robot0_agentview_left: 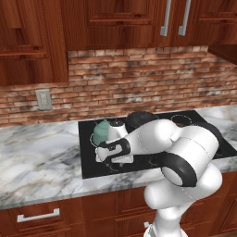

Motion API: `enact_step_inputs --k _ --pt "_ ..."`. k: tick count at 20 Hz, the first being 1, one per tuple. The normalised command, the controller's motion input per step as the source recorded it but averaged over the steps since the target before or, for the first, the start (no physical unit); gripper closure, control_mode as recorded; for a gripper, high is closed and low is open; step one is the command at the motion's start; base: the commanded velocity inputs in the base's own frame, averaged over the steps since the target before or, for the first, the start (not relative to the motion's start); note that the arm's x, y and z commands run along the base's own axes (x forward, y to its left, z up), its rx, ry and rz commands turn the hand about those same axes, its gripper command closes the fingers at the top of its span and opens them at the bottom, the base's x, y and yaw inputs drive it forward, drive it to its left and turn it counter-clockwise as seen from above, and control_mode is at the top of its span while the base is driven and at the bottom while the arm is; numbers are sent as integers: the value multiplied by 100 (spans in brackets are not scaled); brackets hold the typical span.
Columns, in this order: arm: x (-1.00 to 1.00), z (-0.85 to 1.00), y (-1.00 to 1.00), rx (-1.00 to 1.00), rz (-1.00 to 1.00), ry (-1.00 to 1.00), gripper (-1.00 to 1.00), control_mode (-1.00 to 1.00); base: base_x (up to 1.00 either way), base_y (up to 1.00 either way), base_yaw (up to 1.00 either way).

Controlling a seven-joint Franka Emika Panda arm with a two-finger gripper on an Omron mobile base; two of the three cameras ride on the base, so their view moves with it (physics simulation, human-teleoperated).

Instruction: Pick the kettle from the counter and place it on a stove burner. Then turn the burner on.

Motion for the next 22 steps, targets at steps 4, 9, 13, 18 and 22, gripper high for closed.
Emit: enact_step_inputs --k 4,9,13,18,22 --pt "0 0 0 0 0 0 100 -100 0 0 0" --pt "0 0 0 0 0 0 100 -100 0 0 0" --pt "-1 0 0 0 2 0 100 -100 0 0 0" --pt "-10 0 0 0 15 0 100 -100 0 0 0" --pt "-13 0 0 0 25 0 100 -100 0 0 0"
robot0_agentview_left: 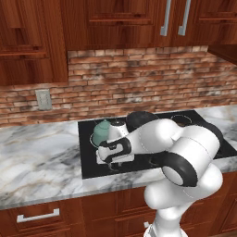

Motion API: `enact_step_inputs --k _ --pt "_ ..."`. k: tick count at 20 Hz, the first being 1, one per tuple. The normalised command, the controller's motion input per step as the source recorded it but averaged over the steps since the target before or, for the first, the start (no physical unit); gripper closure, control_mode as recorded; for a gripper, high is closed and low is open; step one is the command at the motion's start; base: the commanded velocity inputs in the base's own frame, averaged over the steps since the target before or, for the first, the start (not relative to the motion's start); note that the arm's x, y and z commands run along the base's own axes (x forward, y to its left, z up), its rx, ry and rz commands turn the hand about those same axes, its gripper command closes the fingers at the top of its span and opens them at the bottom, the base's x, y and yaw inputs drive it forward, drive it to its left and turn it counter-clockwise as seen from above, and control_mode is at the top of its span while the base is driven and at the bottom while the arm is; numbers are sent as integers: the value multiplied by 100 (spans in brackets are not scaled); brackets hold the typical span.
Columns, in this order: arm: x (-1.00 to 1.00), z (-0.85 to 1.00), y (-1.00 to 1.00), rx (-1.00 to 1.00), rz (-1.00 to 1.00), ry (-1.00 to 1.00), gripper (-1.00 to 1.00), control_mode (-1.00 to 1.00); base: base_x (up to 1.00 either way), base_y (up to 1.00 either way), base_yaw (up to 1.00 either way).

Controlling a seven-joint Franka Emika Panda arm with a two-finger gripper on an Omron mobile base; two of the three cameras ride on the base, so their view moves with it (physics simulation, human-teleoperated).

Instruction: Pick the kettle from the counter and place it on a stove burner. Then turn the burner on.

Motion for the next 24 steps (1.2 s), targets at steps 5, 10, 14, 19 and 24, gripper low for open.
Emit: enact_step_inputs --k 5,10,14,19,24 --pt "-19 -7 0 -2 30 0 100 -100 0 0 0" --pt "-20 -15 0 -5 30 1 100 -100 0 0 0" --pt "-23 -18 0 -6 31 0 100 -100 0 0 0" --pt "-24 -19 0 -6 33 0 100 -100 0 0 0" --pt "-29 -18 -1 -5 35 0 100 -100 0 0 0"
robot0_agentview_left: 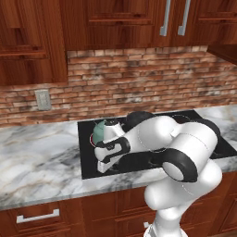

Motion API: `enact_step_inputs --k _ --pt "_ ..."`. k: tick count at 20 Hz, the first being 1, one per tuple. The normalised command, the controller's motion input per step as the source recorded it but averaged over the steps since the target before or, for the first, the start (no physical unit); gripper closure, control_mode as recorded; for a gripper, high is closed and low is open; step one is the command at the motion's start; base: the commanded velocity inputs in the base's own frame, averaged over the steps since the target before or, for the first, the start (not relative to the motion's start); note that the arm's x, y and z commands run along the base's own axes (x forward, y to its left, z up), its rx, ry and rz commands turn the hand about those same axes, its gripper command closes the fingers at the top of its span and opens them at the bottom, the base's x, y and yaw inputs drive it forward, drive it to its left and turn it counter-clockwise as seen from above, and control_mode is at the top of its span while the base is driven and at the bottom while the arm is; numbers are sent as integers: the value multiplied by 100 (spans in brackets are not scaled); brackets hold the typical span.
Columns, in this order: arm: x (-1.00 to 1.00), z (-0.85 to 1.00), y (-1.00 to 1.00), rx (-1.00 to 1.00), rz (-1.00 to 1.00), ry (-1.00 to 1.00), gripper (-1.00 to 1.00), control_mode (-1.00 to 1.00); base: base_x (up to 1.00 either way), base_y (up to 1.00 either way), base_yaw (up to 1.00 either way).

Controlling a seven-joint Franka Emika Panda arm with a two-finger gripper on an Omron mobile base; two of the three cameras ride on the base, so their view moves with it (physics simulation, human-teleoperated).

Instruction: Pick the kettle from the counter and place it on a stove burner. Then turn the burner on.

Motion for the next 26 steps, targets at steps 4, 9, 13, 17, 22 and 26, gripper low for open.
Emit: enact_step_inputs --k 4,9,13,17,22,26 --pt "-34 -8 -2 -3 35 0 100 -100 0 0 0" --pt "-45 0 -2 -3 37 -1 100 -100 0 0 0" --pt "-43 0 -3 -1 36 -2 100 -100 0 0 0" --pt "-37 0 -5 0 35 -1 100 -100 0 0 0" --pt "-36 0 -4 0 36 0 100 -100 0 0 0" --pt "-30 0 -1 0 35 0 100 -100 0 0 0"
